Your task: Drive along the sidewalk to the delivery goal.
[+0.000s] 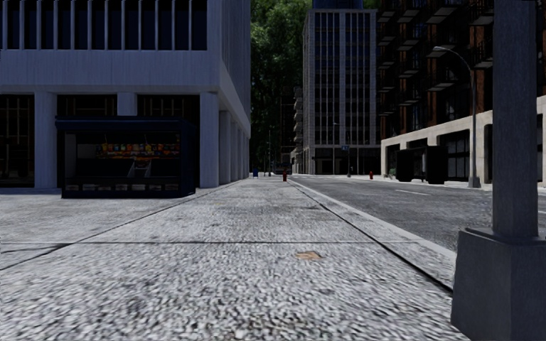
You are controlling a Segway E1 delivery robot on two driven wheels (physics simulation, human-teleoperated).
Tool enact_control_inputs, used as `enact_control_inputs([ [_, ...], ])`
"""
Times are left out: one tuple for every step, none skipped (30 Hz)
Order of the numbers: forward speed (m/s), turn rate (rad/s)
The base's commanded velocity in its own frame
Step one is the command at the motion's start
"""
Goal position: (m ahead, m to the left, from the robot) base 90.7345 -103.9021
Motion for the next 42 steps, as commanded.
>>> enact_control_inputs([
  [2.0,0.0],
  [2.0,0.0],
  [2.0,0.0],
  [2.0,0.0],
  [2.0,0.0],
  [2.0,0.0],
  [2.0,0.0],
  [2.0,0.0],
  [2.0,0.0],
  [2.0,0.0],
  [2.0,0.0],
  [2.0,0.0],
  [2.0,0.0],
  [2.0,0.0],
  [2.0,0.0],
  [2.0,0.0],
  [2.0,0.0],
  [2.0,0.0],
  [2.0,0.0],
  [2.0,0.0],
  [2.0,0.0],
  [2.0,0.0],
  [2.0,0.0],
  [2.0,0.0],
  [2.0,0.0],
  [2.0,0.0],
  [2.0,0.0],
  [2.0,0.0],
  [2.0,0.0],
  [2.0,0.0],
  [2.0,0.0],
  [2.0,0.0],
  [2.0,0.0],
  [2.0,0.0],
  [2.0,0.0],
  [2.0,0.0],
  [2.0,0.0],
  [2.0,0.0],
  [2.0,0.0],
  [2.0,0.0],
  [2.0,0.0],
  [2.0,0.0],
])
